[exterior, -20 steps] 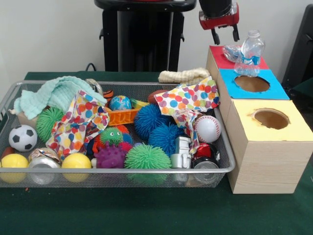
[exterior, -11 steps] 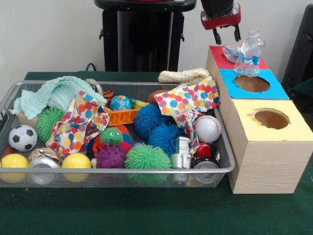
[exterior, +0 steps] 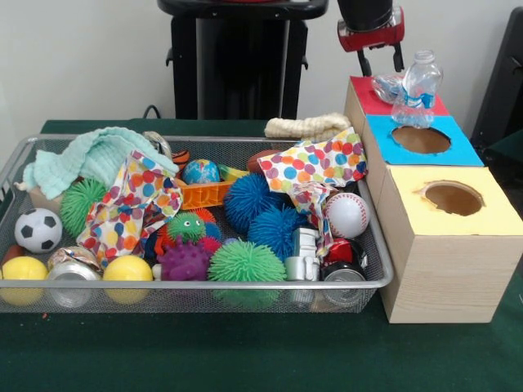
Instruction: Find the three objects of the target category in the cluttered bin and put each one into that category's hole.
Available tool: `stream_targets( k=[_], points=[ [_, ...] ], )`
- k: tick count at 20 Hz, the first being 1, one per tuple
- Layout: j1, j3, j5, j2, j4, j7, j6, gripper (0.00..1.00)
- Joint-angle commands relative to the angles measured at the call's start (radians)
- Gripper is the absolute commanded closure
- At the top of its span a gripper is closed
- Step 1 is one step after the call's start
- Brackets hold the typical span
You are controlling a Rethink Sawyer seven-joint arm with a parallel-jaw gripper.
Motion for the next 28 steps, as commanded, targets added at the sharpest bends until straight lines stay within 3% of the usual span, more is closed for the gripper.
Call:
stream_targets(
  k=[1, 28],
  points=[
    [0.013, -0.028, 0.036, 0.044, -0.177, 0.195, -0.103, 0.0],
    [0.017, -0.028, 0.039, 0.044, -0.166, 0.218, -0.155, 0.0]
  ],
)
